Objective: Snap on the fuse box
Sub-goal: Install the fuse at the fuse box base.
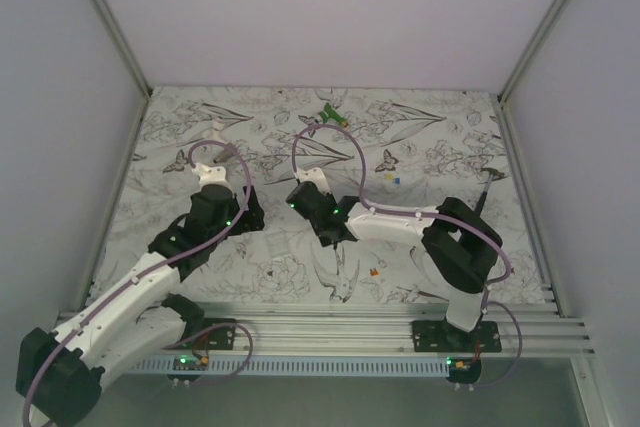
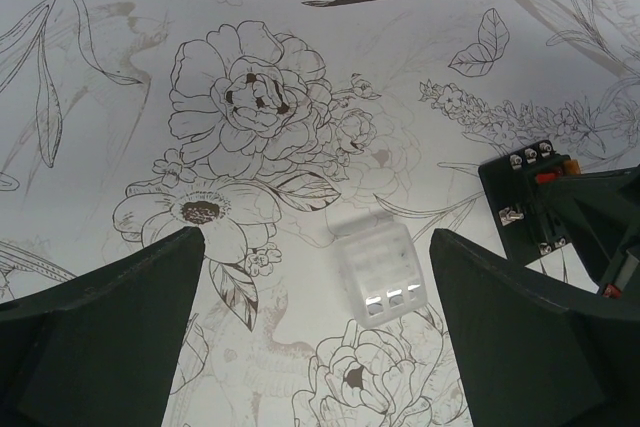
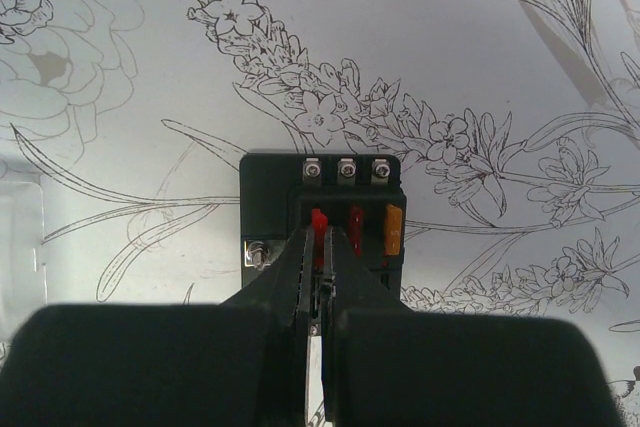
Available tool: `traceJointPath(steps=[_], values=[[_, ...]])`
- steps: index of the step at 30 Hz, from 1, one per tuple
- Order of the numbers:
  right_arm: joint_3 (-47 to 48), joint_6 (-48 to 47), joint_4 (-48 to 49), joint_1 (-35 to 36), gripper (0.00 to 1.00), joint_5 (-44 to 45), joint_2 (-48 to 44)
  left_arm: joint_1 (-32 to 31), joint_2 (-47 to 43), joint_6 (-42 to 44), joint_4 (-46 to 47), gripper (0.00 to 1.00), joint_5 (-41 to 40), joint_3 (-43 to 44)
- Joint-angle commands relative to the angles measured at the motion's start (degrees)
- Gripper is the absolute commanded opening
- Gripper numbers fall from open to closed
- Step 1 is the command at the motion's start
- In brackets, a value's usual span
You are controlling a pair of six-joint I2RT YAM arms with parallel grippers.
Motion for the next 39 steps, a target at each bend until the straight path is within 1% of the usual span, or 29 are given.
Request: traceJointPath(steps=[1,7,13,23,29,34,37,39], values=[[1.79,1.65,-0.36,0.54,0.00,2.44,0.83,0.53,0.25,-0.35,-1.29,1.00,-0.63,0.40],[2.10,3.20,-1.65,0.54,0.00,2.73,1.93,0.53,0.25,-0.37,-1.25,1.00,-0.38,0.43],[3.04,8.73,-5.48,0.54,0.00,4.11,3.60,0.53,0.16,-0.74,-1.25,1.00,-0.14,0.40],[2.88,15.09,-7.30,0.49,0.01,7.07,1.61,0.52,-0.47,-1.19,-1.29,1.00,0.15,0.23],[3.50,14.93,-7.75,0.46,0.03,6.86,2.27,0.55,-0.61,-1.25,-1.29,1.00,0.39,0.18],[3.73,16.87,-8.78,0.45,0.03,6.97,2.06,0.57,-0.72,-1.42,-1.29,1.00,0.39,0.14],[3.98,16.87,-8.75,0.45,0.08,7.23,1.34,0.61,-0.69,-1.54,-1.29,1.00,0.44,0.14],[4.13,16.94,-8.75,0.45,0.09,7.45,1.12,0.61,-0.72,-1.56,-1.29,1.00,0.44,0.14]])
